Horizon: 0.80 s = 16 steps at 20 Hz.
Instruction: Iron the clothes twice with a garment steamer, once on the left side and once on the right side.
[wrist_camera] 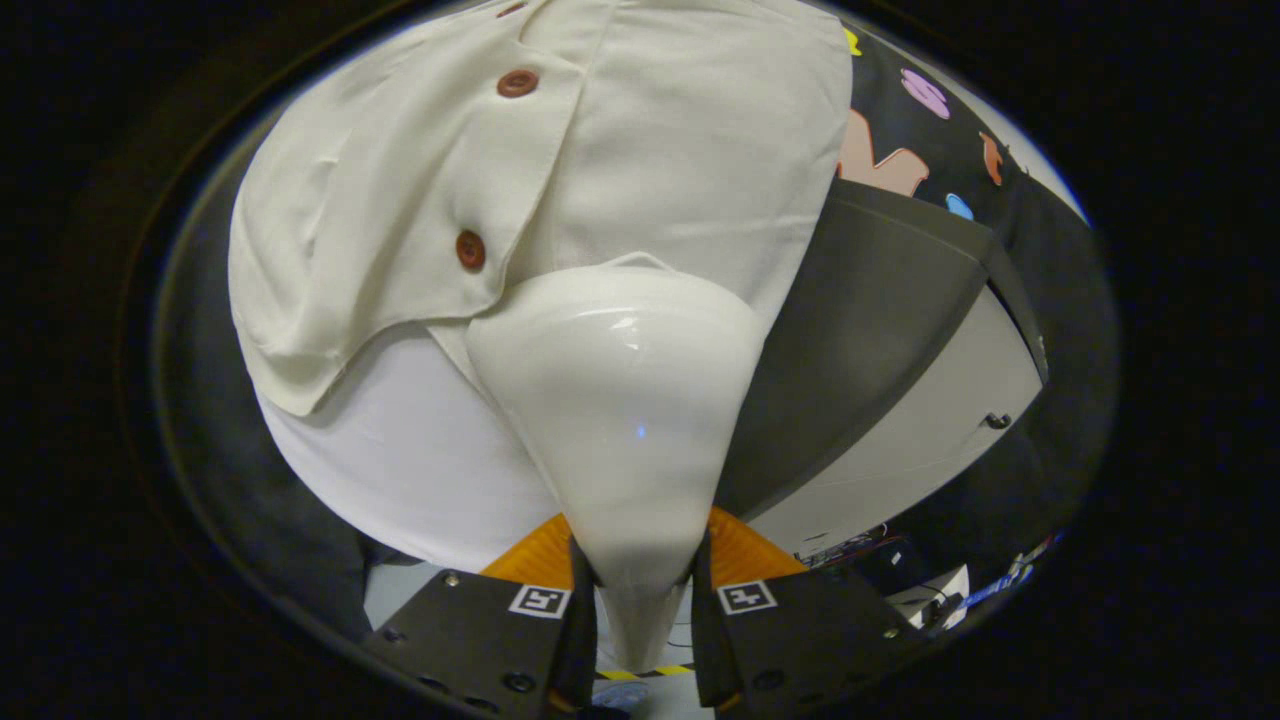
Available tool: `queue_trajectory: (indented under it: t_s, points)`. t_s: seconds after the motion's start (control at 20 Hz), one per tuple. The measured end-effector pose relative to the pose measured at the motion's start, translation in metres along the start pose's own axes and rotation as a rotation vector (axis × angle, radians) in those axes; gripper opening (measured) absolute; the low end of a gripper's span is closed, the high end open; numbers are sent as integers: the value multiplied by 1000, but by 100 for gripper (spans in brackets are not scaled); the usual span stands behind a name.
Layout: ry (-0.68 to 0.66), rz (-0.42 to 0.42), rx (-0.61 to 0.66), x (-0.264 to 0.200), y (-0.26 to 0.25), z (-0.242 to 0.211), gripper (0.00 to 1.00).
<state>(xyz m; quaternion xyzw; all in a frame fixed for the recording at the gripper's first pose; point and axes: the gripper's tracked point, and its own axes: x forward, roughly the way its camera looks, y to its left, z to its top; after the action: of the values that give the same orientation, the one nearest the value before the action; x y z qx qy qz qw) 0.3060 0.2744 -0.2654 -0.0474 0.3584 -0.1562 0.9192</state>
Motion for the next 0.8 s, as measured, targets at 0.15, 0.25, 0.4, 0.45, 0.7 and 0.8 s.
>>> queue_trajectory:
  t_s: [0.15, 0.25, 0.4, 0.45, 0.7, 0.8]
  points:
    - [-18, 10, -17, -24, -3, -8, 39]
    - [-38, 16, -7, -44, -8, -13, 39]
    - [-77, 37, 25, -77, -15, -16, 39]
    - [-80, 44, 14, -88, -17, -18, 39]
    - [-136, 61, -21, -149, -28, -15, 39]
    - [-170, 81, -11, -173, -28, -11, 39]
